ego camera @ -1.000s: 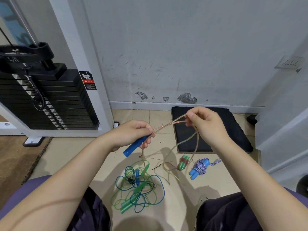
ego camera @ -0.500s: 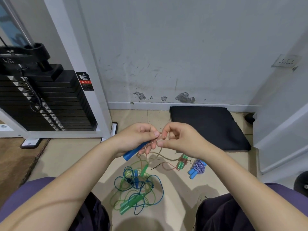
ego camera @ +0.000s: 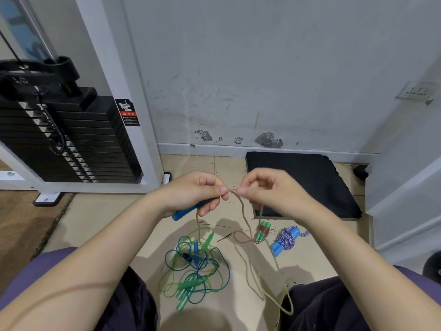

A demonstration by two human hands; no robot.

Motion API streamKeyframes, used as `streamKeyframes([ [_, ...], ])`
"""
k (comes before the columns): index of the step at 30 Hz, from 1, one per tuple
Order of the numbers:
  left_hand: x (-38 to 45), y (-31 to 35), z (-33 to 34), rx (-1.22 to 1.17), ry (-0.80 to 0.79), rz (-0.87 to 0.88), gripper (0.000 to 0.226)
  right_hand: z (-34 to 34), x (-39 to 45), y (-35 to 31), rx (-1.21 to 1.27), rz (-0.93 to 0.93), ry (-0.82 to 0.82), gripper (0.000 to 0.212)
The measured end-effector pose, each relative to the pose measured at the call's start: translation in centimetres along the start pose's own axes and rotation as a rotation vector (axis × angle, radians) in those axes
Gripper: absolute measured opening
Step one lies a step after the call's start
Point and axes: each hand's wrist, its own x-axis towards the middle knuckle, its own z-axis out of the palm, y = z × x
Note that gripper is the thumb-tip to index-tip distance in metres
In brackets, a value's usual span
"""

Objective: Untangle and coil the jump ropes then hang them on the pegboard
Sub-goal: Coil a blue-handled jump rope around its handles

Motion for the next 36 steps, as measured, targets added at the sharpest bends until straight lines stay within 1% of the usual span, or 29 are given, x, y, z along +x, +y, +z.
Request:
streamKeyframes([
  [2, 0.1, 0.1, 0.6, -0.012, -0.028, 0.002, 0.017, 1.2, 0.0, 0.2, -0.061, -0.01, -0.05, 0.021],
  [3, 0.1, 0.2, 0.7, -0.016, -0.036, 0.0, 0.017, 1.4, 0.1, 0.3, -0.101, -0.019, -0.044, 0.021],
  [5, 0.1, 0.3, 0.5, -0.026, -0.04, -0.009, 0.018, 1.3, 0.4, 0.4, -0.154, -0.027, 0.005, 0.018],
  [8, 0.0, 0.4, -0.3, -0.02, -0.042, -0.037, 0.021, 0.6, 0.6, 0.2, -0.172, -0.058, 0.08, 0.008],
  [10, -0.1, 0.4, -0.9, 0.007, -0.048, -0.068, 0.021, 0.3, 0.6, 0.2, -0.182, -0.072, 0.151, 0.007],
  [13, -0.4, 0.3, -1.9, 0.084, -0.036, -0.116, 0.022, -0.3, 0.6, 0.4, -0.105, -0.075, 0.307, 0.009],
  [15, -0.7, 0.0, -2.3, 0.2, -0.037, -0.142, 0.022, -0.8, 0.5, 0.2, -0.008, -0.06, 0.342, 0.009],
  [17, -0.8, -0.2, -2.2, 0.265, -0.027, -0.136, 0.022, -1.1, 0.4, 0.1, 0.019, -0.05, 0.288, 0.007],
  [19, -0.8, 0.0, -1.9, 0.174, 0.011, -0.088, 0.019, -0.9, 0.1, 0.0, 0.054, -0.041, 0.175, 0.007],
  [22, -0.6, 0.7, -1.1, -0.05, 0.008, -0.007, 0.018, 0.4, 0.1, 0.3, 0.144, -0.033, 0.031, 0.029],
  [24, -0.5, 0.7, -0.6, -0.046, -0.029, -0.004, 0.022, 1.4, 0.2, 0.5, 0.147, -0.053, -0.006, 0.037],
  [26, -0.5, 0.4, -0.2, 0.007, -0.049, -0.016, 0.02, 1.9, 0.4, 0.6, 0.055, -0.081, -0.003, 0.036],
  [28, -0.4, 0.3, -0.2, 0.036, -0.045, -0.037, 0.016, 1.8, 0.6, 0.7, -0.098, -0.098, 0.027, 0.031],
  [31, -0.5, 0.4, -1.2, 0.092, -0.042, -0.087, 0.018, 0.9, 0.8, 0.7, -0.309, -0.12, 0.078, 0.02],
  [33, -0.7, 0.3, -2.0, 0.117, -0.041, -0.114, 0.02, 0.4, 1.0, 0.8, -0.34, -0.14, 0.139, 0.01],
  [34, -0.8, 0.2, -2.3, 0.125, -0.03, -0.118, 0.02, 0.1, 1.0, 0.9, -0.325, -0.15, 0.197, 0.007],
  [36, -1.1, 0.3, -2.6, 0.124, 0.005, -0.111, 0.02, -0.5, 1.2, 1.1, -0.255, -0.154, 0.323, 0.007],
])
